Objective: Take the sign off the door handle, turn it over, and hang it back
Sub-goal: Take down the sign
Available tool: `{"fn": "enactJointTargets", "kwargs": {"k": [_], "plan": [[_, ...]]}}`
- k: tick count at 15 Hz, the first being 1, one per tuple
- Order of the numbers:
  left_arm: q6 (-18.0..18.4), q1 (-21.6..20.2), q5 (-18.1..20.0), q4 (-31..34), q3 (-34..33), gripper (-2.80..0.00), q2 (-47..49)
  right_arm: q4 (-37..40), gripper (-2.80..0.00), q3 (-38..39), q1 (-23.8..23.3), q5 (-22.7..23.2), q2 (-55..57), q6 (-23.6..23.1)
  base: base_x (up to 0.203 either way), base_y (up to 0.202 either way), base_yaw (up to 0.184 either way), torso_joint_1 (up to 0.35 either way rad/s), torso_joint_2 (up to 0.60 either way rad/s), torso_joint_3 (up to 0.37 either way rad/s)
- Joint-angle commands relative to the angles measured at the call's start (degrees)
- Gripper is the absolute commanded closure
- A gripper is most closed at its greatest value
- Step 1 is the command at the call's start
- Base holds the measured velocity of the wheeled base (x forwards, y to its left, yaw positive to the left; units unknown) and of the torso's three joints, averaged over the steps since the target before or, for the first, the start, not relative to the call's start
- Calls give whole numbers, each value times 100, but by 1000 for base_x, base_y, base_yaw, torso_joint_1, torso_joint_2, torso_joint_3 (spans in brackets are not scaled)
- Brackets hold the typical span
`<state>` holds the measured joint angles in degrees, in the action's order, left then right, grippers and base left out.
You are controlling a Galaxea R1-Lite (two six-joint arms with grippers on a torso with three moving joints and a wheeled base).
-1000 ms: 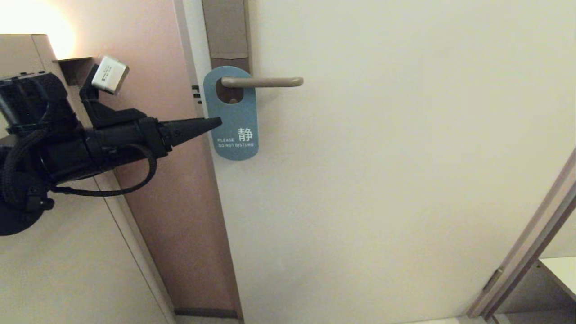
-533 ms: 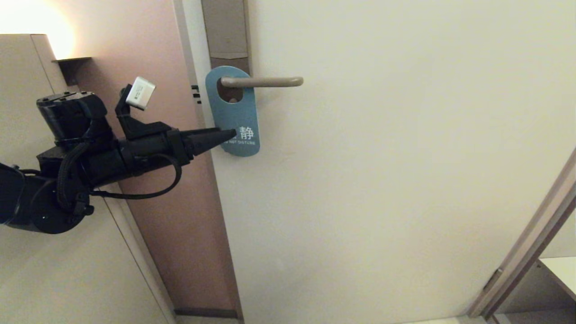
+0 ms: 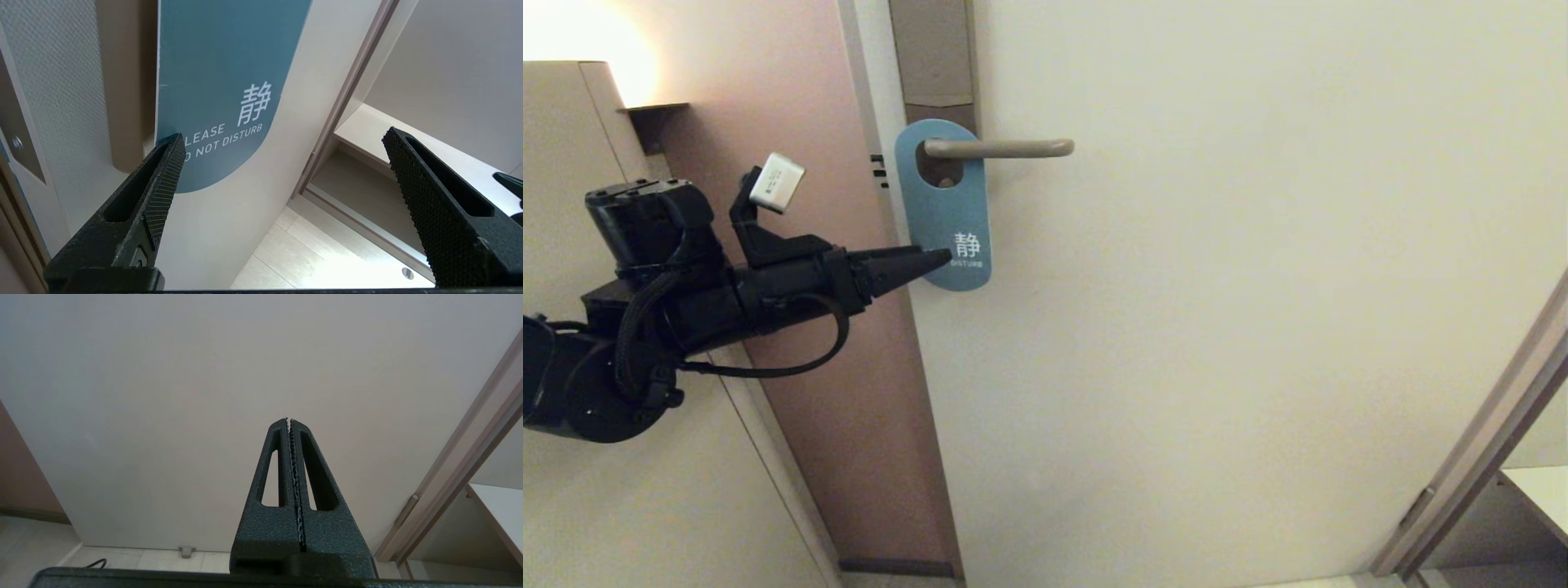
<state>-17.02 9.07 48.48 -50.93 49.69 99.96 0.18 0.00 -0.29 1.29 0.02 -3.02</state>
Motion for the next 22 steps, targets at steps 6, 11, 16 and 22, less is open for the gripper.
{"fn": "enactJointTargets", "kwargs": {"k": [6, 11, 16, 22], "plan": [[-2, -89, -30, -4, -610, -280, -661, -1, 0, 0, 3, 3, -2, -5, 0, 0, 0, 0, 0, 0], [48, -438, -31, 22, -558, -280, -708, -1, 0, 0, -6, 3, -2, -5, 0, 0, 0, 0, 0, 0], [99, -424, -44, -22, -90, -280, -253, -1, 0, 0, -4, 3, -2, -5, 0, 0, 0, 0, 0, 0], [61, -39, -33, -13, 366, -280, 105, -1, 0, 0, 3, 3, -2, -5, 0, 0, 0, 0, 0, 0]]}}
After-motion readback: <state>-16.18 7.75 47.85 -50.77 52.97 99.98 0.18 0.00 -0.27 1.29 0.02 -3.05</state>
